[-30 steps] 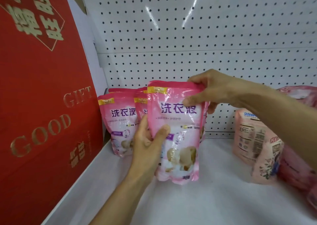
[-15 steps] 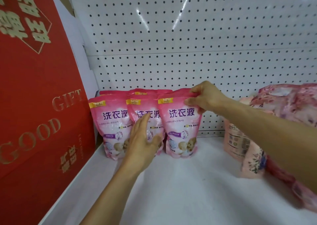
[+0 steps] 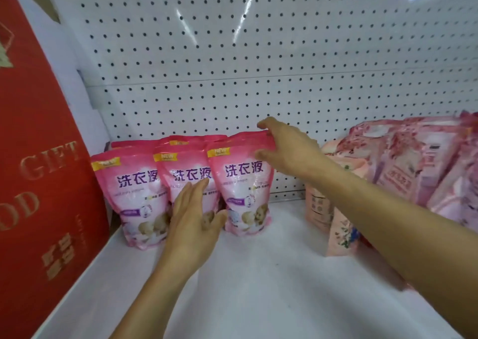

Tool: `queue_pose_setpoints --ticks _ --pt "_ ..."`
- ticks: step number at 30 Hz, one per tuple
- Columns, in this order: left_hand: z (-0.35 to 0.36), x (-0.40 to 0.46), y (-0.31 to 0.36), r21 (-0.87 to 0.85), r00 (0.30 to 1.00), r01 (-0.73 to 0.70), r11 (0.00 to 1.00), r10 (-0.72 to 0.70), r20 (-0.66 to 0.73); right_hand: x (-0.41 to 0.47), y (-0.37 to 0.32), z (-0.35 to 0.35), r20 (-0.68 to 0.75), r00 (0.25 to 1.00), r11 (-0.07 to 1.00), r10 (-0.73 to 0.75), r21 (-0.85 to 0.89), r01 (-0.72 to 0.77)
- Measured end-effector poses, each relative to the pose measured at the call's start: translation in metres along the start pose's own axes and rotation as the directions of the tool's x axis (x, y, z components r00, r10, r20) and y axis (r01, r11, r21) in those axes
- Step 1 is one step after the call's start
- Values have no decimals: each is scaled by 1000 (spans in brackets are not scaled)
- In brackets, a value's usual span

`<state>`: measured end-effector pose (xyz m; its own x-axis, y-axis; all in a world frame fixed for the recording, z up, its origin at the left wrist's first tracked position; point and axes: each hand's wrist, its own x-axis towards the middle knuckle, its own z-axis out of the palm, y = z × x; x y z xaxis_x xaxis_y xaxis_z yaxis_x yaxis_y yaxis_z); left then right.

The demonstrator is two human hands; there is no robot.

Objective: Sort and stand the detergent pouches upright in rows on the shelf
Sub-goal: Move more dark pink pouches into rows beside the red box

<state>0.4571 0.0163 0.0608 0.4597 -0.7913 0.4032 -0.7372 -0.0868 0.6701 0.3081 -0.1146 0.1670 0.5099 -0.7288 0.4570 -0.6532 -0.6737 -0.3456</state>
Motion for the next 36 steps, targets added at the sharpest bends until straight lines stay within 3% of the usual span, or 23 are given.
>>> queue_pose_setpoints --ticks 4,6,8,11,14,18,24,30,34,36 --pt "23 -8 30 -143 989 -117 983 128 69 -43 24 -51 -117 990 996 -79 22 82" --pt "40 -4 54 -295 969 -110 949 168 180 -60 40 -75 25 999 997 -46 -61 48" --pt "60 12 76 -342 948 -140 929 226 226 -69 51 -86 235 972 963 5 -262 58" --pt "87 46 107 -309 931 -227 923 299 210 -74 61 -85 366 930 855 31 -492 165" --pt "105 70 130 -193 918 -270 943 312 244 -75 68 -79 336 942 779 27 -598 191" --pt "111 79 134 -106 939 -206 973 226 257 -79 67 -77 290 956 723 -35 -653 225" --pt "79 40 114 42 981 -194 980 192 39 -89 64 -74 291 943 798 -161 -523 298" --pt "14 -23 86 2 972 -6 1000 6 -233 -96 47 -60 182 959 938 -216 -235 256" --pt "1 -52 83 -80 976 -43 996 24 -219 -104 49 -37 28 987 983 -158 97 155" --pt "0 -65 80 -226 989 -51 973 18 -145 -116 57 -24 -98 994 931 -46 356 78"
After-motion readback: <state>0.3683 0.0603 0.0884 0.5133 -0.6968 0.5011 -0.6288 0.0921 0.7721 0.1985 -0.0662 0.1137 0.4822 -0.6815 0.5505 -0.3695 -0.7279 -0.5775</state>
